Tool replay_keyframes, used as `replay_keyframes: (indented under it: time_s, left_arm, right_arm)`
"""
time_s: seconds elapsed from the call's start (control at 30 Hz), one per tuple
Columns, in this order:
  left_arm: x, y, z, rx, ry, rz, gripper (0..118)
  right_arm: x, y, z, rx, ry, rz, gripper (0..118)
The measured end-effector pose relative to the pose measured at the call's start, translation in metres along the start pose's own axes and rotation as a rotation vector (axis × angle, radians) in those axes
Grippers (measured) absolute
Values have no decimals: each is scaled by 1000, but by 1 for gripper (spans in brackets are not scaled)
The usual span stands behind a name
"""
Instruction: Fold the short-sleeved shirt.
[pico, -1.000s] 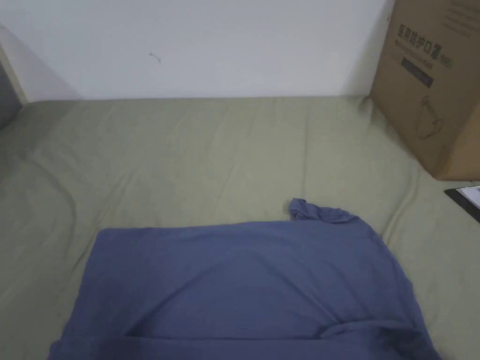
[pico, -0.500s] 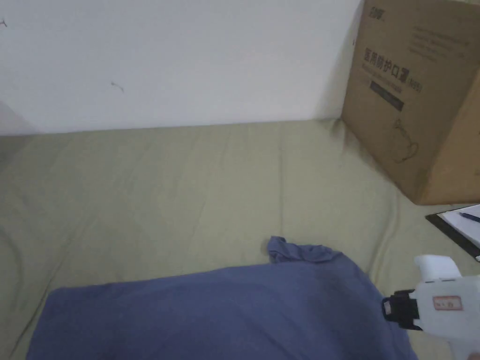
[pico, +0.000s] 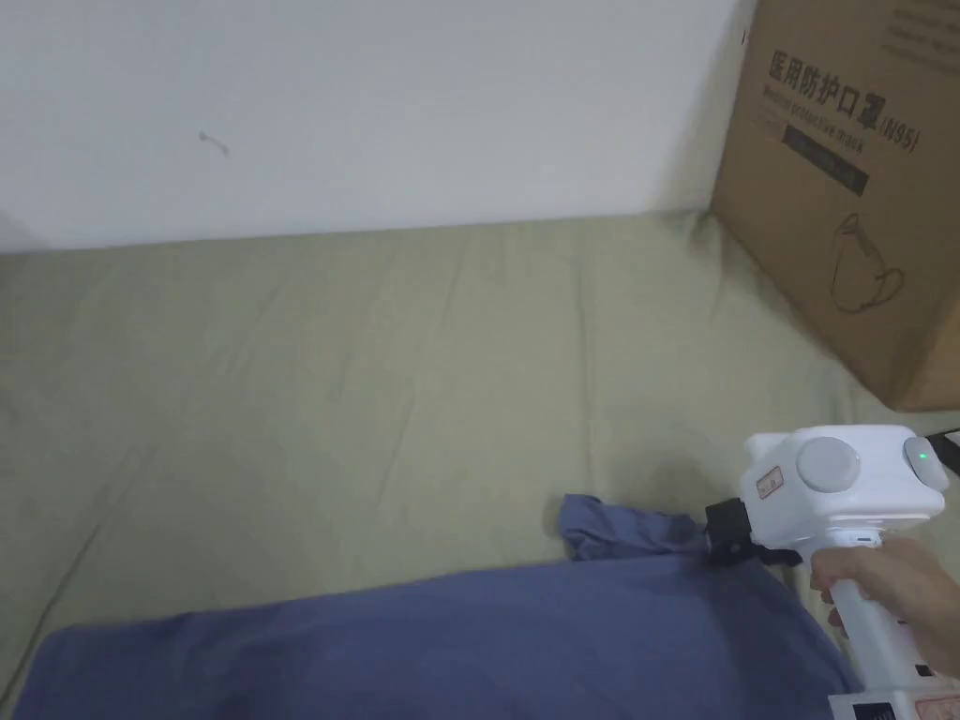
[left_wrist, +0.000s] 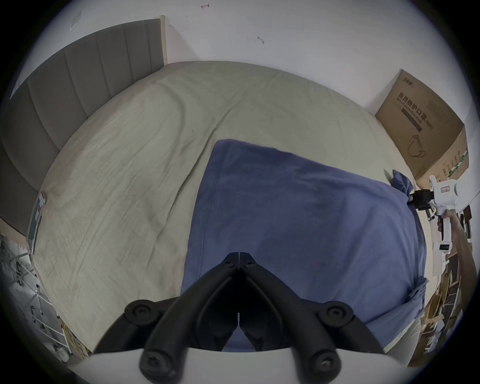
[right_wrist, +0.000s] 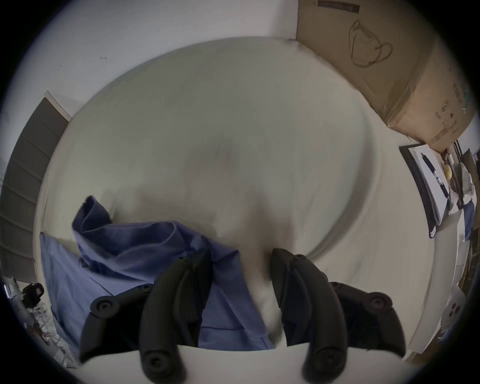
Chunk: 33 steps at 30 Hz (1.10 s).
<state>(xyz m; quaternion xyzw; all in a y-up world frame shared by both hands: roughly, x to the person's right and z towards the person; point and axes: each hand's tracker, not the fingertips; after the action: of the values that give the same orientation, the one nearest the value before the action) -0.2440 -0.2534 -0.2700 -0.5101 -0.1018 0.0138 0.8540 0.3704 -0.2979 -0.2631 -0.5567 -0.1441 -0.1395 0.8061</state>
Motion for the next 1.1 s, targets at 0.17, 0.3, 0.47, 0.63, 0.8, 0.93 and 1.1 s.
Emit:
replay_keyframes:
  time_s: [0.17, 0.3, 0.47, 0.63, 0.8, 0.93, 1.1]
  left_arm:
    - [3, 1, -8, -26, -7, -16, 0]
    - [2, 15, -12, -31, -4, -25, 34]
    - [-11, 60, -30, -31, -76, 28, 115]
    - [-9, 117, -80, -85, -18, -29, 116]
    - [16, 138, -116, -33, 73, -138, 113]
    - [33, 130, -133, -70, 132, -189, 85]
    - [32, 142, -120, -111, 105, -235, 6]
  right_arm:
    - [-21, 1, 14, -1, -19, 126, 0]
    - [-27, 7, 8, -25, -73, 174, 0]
    - [-19, 9, 13, -22, -43, 126, 0]
    - [-25, 9, 10, -21, -48, 130, 0]
    - [-29, 8, 6, -24, -61, 151, 0]
    - [-27, 7, 5, -22, -48, 132, 0]
    - [-24, 6, 14, -9, -29, 105, 0]
